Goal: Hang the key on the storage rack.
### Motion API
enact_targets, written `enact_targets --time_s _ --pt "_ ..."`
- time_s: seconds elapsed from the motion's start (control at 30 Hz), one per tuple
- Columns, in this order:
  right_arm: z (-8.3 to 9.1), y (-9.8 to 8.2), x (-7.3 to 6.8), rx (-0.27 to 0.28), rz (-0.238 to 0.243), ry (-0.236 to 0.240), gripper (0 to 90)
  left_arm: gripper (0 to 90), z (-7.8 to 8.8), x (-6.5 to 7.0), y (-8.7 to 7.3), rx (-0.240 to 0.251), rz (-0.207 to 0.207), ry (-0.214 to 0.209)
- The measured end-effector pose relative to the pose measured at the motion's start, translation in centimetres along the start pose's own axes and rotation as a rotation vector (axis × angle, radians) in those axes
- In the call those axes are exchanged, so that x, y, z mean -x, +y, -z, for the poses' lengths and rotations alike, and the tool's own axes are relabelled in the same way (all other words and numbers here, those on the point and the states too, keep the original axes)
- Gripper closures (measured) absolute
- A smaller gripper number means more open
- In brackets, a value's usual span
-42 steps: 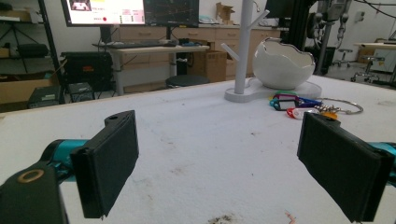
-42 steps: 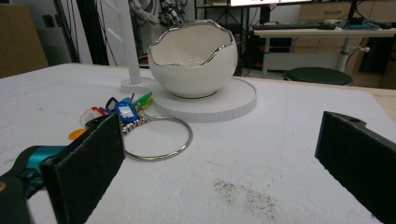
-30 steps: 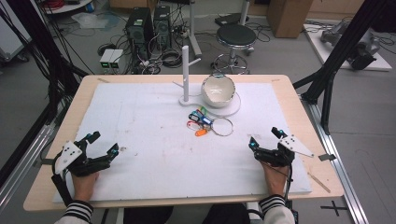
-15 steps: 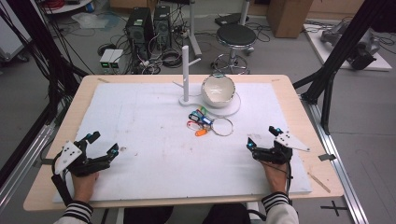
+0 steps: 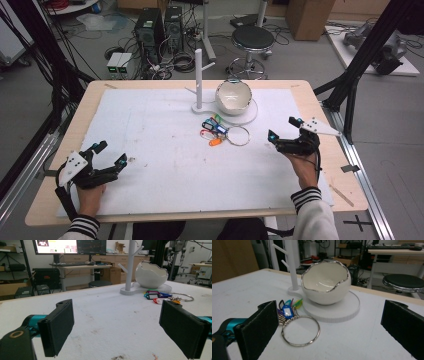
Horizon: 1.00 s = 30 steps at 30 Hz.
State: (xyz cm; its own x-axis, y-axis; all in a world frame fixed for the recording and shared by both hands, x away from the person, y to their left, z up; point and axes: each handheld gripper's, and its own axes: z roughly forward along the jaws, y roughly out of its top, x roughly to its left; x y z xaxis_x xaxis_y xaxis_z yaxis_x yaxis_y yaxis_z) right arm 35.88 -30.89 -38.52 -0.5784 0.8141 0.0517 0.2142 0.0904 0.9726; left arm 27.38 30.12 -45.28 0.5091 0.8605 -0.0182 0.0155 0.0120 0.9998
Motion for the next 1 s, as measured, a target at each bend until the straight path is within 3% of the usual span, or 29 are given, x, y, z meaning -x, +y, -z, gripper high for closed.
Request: enact_targets --time_s 0.1,0.13,0.23,0.27,0.43,0.5,0.6,0.67,0.7,0.8,0.93,1.0 --pt "-0.6 1.5 0.3 -0.014 0.023 0.030 1.0 13.0 0.0 0.0 0.0 -0.004 -0.001 0.001" --pt "-1.0 2.5 0.3 -0.030 0.052 0.047 1.0 13.0 0.0 0.0 0.0 -0.004 0.000 0.000" --pt "-1.5 3.3 0.3 -0.052 0.085 0.066 1.0 13.0 0.0 0.0 0.0 -0.005 0.003 0.002" --pt "-2.0 4.1 0.2 -0.075 0.115 0.086 1.0 13.0 0.0 0.0 0.0 -0.005 0.003 0.001" --pt "-3.0 5.2 0.0 -0.124 0.166 0.117 1.0 13.1 -0.1 0.0 0.0 -0.010 0.003 0.002" --pt "-3.9 6.0 -0.1 -0.173 0.211 0.131 1.0 13.0 -0.1 0.0 0.0 -0.010 0.003 0.002" --pt "-4.4 6.3 0.0 -0.191 0.218 0.159 1.0 13.0 -0.1 0.0 0.0 -0.010 0.004 0.002" --pt "-5.0 6.7 0.1 -0.225 0.223 0.188 0.9 13.0 -0.1 0.0 0.0 -0.012 0.004 0.002" --pt "-5.7 6.9 0.1 -0.264 0.226 0.225 1.0 13.1 -0.1 0.0 0.0 -0.011 0.003 0.002" --pt "-6.2 7.2 0.0 -0.291 0.247 0.258 1.0 13.1 -0.1 0.0 0.0 -0.013 0.001 0.002" --pt "-7.8 7.7 -0.2 -0.379 0.334 0.303 1.0 13.0 -0.1 0.0 0.0 -0.014 0.002 0.001" --pt "-8.0 7.8 -0.3 -0.392 0.336 0.312 1.0 13.0 -0.1 0.0 0.0 -0.014 0.004 0.001"
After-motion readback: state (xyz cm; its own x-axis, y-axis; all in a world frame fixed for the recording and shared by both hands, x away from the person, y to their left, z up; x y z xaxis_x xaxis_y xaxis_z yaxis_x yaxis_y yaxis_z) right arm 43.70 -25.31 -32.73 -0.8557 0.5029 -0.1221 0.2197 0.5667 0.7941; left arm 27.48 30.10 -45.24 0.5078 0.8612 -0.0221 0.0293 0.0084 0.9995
